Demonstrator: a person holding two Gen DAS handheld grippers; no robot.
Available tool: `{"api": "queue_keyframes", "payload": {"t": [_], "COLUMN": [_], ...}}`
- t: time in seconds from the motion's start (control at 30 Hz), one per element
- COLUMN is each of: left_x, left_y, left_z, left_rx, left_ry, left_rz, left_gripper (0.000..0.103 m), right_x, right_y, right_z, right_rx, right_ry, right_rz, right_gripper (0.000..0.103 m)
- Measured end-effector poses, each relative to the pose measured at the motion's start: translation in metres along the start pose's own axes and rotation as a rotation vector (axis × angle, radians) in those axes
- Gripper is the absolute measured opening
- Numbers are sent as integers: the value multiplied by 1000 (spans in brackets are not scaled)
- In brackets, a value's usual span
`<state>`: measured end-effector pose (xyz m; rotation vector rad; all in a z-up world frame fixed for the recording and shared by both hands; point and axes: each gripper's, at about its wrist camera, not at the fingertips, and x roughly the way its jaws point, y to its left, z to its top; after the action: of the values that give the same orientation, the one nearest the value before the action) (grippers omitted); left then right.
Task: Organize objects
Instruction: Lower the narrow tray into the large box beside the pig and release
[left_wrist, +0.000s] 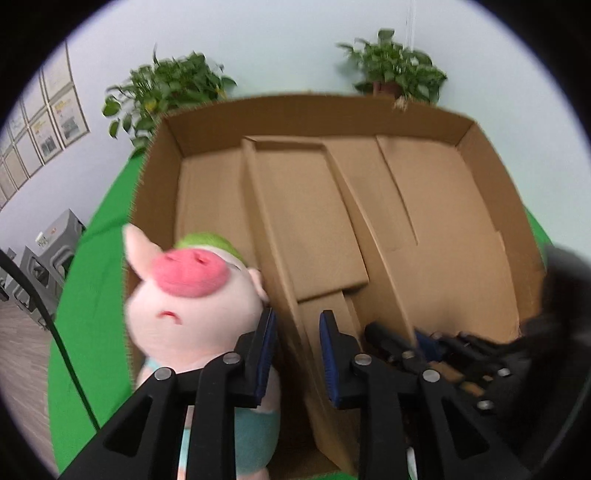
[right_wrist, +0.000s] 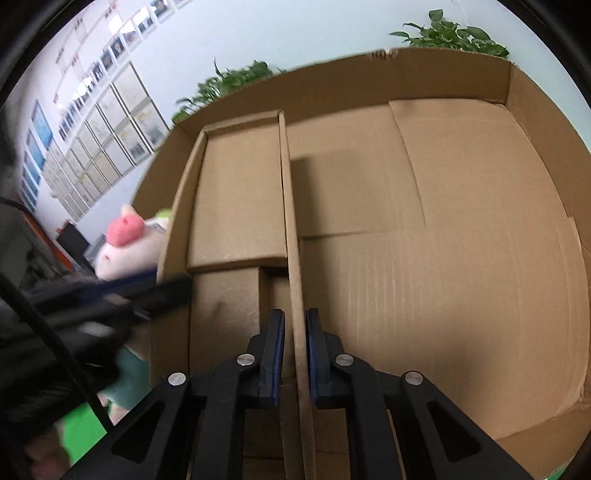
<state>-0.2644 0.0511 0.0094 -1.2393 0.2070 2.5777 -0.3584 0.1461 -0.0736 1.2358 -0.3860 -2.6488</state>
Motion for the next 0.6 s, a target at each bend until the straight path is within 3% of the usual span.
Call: {"api": "queue_keyframes", "payload": {"t": [0.23, 0.53, 0.57, 0.6], "left_x": [-32, -47, -52, -57], "left_y": [18, 35, 33, 33], "left_z": [-9, -30, -33, -35], "left_rx": [-34, -75, -79, -84], "left_ry": [-83, -151, -173, -191], "left_rz": [21, 23, 25, 27], "left_gripper": [25, 25, 29, 39], "right_x": [23, 35, 32, 25], "right_y": [38, 60, 62, 64], "right_z": [0, 8, 8, 9], "right_rx": [-24, -43, -46, -57], "right_ry": [26, 45, 36, 12], "right_rz": [-141, -133, -130, -141], "right_gripper": [5, 11, 17, 35]}}
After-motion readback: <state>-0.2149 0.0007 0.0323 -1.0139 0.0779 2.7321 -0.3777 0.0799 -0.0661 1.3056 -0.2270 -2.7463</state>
